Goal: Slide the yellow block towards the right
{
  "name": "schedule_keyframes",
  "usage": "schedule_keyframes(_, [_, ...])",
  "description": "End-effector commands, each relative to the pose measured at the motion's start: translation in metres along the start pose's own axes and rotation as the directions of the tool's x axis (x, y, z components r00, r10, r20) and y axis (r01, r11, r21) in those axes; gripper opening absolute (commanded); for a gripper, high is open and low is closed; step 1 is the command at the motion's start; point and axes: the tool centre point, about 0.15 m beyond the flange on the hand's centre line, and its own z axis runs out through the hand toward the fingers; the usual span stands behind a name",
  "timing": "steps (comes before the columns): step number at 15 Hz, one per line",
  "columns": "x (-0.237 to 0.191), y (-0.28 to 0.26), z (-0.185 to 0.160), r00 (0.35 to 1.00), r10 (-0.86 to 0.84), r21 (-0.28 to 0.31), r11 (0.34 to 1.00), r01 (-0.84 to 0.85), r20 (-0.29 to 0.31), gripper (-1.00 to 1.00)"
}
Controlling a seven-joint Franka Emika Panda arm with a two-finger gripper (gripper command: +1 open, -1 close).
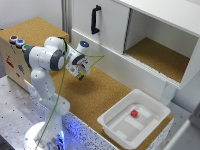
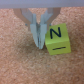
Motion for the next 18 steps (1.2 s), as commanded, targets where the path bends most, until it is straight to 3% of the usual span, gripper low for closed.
schedule_keyframes(1, [-0.002, 0.037, -0.017, 1.0, -0.001, -0.036, 0.999, 0.002, 0.021, -1.0])
schedule_keyframes(18, [-0.007, 0.121, -0.026, 0.997, 0.065, -0.114, 0.992, -0.059, 0.05, -1.0])
